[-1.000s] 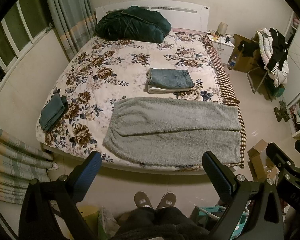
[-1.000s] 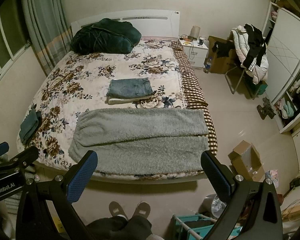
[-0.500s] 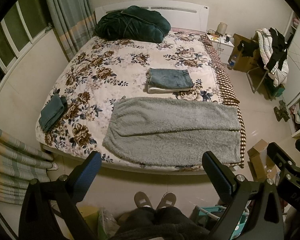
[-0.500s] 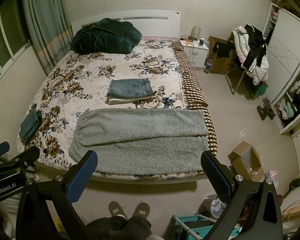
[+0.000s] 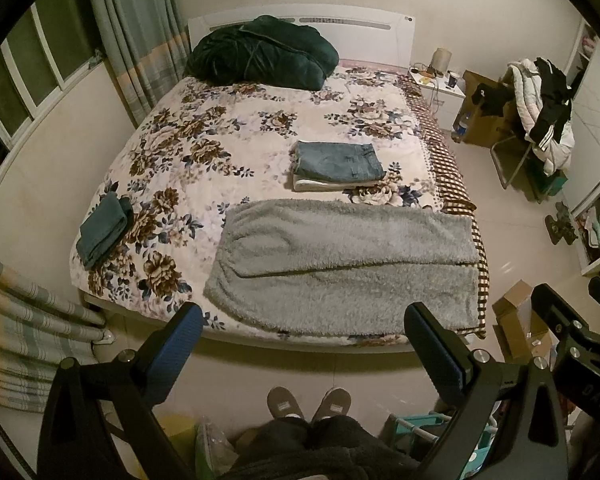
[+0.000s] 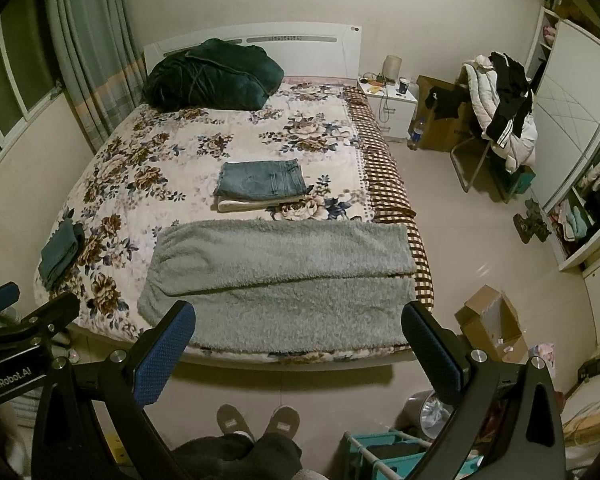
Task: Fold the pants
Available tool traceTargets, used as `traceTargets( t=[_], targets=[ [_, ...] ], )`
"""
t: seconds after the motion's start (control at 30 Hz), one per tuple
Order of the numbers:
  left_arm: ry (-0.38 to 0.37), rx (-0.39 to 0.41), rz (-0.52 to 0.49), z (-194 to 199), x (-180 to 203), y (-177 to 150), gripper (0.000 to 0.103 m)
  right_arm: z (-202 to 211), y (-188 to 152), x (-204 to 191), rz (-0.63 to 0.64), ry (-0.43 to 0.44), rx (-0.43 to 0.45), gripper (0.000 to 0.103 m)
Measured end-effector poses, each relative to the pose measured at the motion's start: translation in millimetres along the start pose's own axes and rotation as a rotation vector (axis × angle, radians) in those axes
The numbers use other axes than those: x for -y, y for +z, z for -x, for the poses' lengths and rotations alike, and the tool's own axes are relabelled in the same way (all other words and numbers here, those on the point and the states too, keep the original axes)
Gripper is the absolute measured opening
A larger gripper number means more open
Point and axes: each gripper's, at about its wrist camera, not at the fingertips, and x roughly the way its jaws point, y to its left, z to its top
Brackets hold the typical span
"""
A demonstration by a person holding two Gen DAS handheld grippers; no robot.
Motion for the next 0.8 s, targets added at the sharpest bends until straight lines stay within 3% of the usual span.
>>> traceTargets(
  t=[0.4, 0.47, 0.8],
  targets=[
    [-0.003, 0.001, 0.0, 1, 7, 7, 0.103, 0, 4, -1, 0.001, 0.002, -0.007, 0.103],
    [-0.001, 0.002, 0.0, 1, 8, 8, 0.103, 16, 36, -1, -0.001, 0.004, -0.011, 0.103],
    [-0.005, 0.003, -0.007, -1, 12, 8, 0.103, 16, 36, 0, 0.002, 0.004, -0.01, 0.103]
  ],
)
